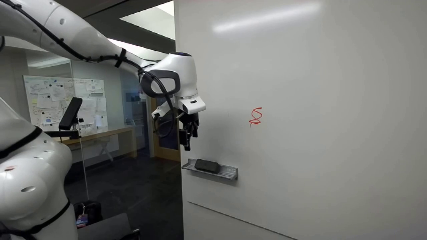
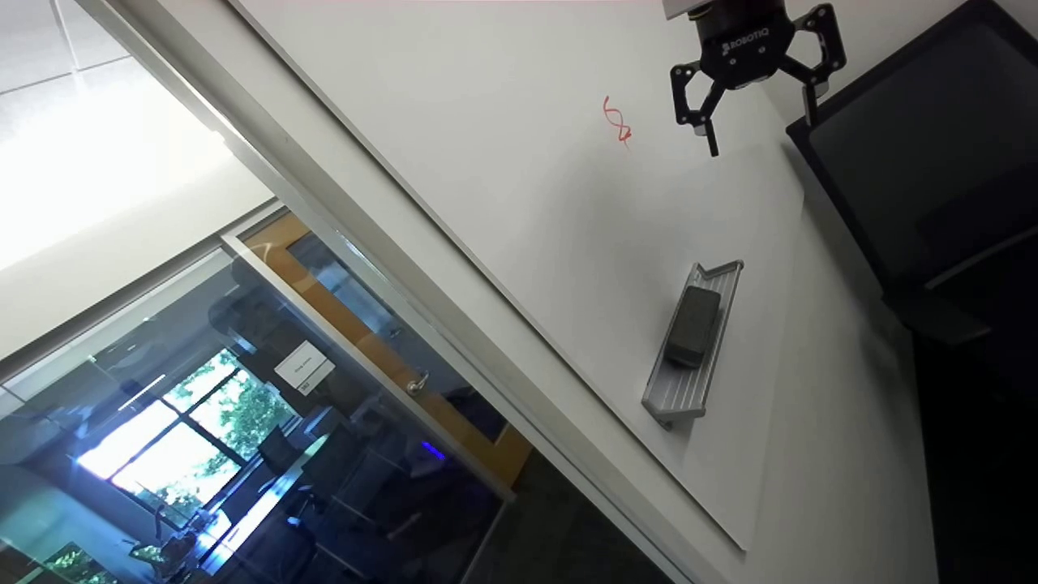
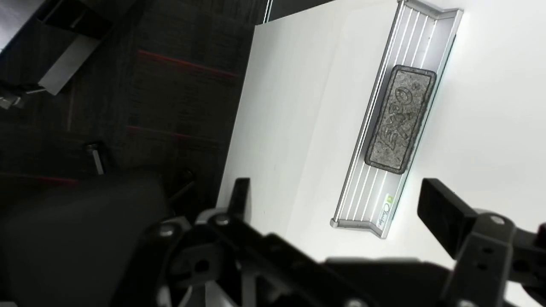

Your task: Use the duster to wipe the writing on the white board

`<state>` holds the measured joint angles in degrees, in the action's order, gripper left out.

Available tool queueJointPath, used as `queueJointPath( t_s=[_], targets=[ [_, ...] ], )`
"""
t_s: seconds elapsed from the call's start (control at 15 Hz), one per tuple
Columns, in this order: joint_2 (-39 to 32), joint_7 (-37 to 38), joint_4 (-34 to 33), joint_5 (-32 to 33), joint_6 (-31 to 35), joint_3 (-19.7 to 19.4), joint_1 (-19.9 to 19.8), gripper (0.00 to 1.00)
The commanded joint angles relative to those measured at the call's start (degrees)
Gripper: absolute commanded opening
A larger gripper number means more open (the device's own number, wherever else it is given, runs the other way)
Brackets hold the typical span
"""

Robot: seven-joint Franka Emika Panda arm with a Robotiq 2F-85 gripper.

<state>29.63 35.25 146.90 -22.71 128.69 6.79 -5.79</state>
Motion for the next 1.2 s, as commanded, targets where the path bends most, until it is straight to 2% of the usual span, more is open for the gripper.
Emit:
queueJointPath(
  t_s=[0.0,0.27,0.6,0.87,1.13],
  targets=[
    [0.3,-1.6,2.5,-3.3,6.3,-1.3,2.9,1.00],
    [-0.7,-5.6,6.7,-13.6,19.7,-2.6,8.3,1.00],
    [-5.3,-17.2,9.1,-31.9,32.6,-5.0,17.5,1.00],
    [-12.5,-29.1,6.0,-45.9,36.8,-8.1,23.6,1.00],
    [-20.4,-41.3,1.4,-57.6,37.8,-10.1,25.5,1.00]
  ],
)
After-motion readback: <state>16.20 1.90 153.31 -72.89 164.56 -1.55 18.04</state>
